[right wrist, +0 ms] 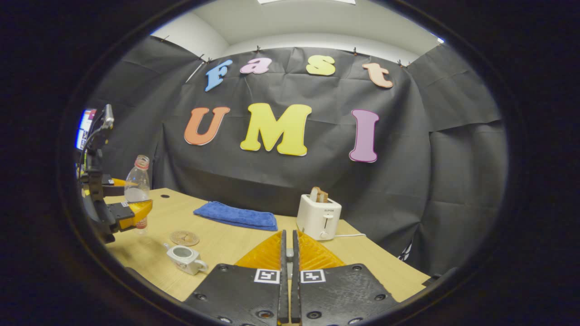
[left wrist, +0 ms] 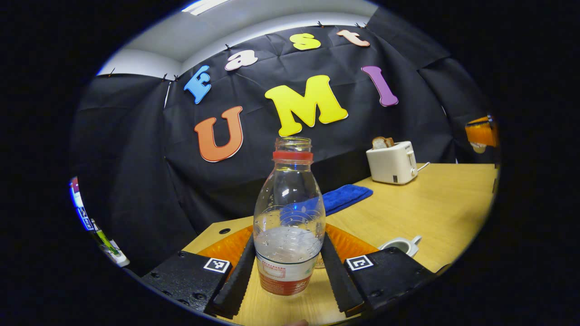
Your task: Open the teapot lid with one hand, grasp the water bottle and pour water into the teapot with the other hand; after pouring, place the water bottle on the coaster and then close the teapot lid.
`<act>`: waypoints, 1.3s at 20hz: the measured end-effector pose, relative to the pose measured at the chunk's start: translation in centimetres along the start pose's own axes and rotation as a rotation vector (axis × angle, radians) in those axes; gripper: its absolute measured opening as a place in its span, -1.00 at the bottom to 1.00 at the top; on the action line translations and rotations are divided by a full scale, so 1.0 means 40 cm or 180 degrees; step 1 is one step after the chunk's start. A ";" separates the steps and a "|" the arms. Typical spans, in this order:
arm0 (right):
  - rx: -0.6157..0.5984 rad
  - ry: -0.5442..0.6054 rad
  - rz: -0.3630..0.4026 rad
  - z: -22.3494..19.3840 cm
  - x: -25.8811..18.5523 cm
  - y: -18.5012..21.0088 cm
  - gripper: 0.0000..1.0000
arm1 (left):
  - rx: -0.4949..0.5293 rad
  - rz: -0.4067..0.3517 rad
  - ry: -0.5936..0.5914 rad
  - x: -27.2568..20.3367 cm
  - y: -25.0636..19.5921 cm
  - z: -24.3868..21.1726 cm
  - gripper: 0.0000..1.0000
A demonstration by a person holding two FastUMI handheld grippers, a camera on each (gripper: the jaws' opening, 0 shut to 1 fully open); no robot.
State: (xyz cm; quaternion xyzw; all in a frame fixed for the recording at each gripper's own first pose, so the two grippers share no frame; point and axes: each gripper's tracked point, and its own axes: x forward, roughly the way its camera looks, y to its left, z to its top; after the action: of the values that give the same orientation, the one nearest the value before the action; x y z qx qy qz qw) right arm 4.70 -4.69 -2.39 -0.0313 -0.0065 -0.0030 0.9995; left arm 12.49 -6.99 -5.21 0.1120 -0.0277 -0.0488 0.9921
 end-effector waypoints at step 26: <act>0.0087 0.0100 -0.0009 -0.023 0.021 -0.021 -0.96 | -0.1112 -0.0271 -0.0078 0.242 -0.067 -0.017 0.58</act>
State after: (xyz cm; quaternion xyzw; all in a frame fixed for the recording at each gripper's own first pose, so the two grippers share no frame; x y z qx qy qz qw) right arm 5.56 -5.57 -3.24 -0.0176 0.0090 -0.0049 0.9998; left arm 21.92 -10.43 -6.06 -0.0616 -0.0261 -0.0961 0.9931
